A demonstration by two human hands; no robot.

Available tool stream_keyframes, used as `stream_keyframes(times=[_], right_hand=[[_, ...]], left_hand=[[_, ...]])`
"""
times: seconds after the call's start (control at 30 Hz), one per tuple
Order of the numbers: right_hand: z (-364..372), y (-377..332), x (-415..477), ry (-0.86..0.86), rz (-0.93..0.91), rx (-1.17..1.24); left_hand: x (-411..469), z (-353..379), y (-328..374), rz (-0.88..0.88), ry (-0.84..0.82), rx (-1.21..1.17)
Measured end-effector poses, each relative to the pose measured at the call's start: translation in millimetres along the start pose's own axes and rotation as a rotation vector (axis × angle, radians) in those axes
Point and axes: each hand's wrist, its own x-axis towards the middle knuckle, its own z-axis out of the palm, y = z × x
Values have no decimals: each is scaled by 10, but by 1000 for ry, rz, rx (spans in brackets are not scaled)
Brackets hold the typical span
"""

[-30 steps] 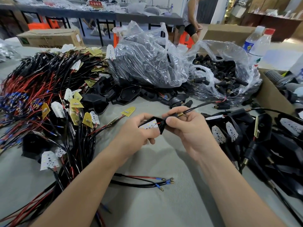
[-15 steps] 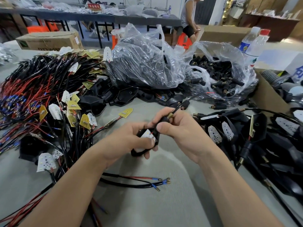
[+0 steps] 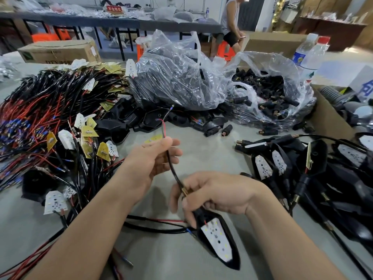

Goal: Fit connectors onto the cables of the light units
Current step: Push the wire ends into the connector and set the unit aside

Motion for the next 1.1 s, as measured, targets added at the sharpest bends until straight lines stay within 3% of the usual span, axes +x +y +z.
stream_keyframes(times=[0.2, 0.37, 0.57, 0.7, 0.77, 0.9, 1.0, 1.1], right_hand=[[-14, -14, -44, -18, 38, -126], [-79, 3, -57, 146, 28, -98], [-134, 22, -48, 121, 15, -61], [-300, 65, -232, 127, -91, 282], [-425, 65, -307, 255, -174, 420], [-546, 88, -300, 578, -120, 307], [-509, 127, -278, 434, -14, 122], [-451, 128, -170, 507, 1, 9]], left_hand=[[55, -105, 51, 47, 277, -182], [63, -147, 62, 105, 309, -214], [71, -122, 58, 189, 399, -179], [88, -218, 116, 229, 517, -127], [88, -250, 116, 236, 546, -156], [93, -238, 114, 281, 551, -195], [104, -243, 110, 266, 528, -141], [97, -233, 66, 263, 463, 33]])
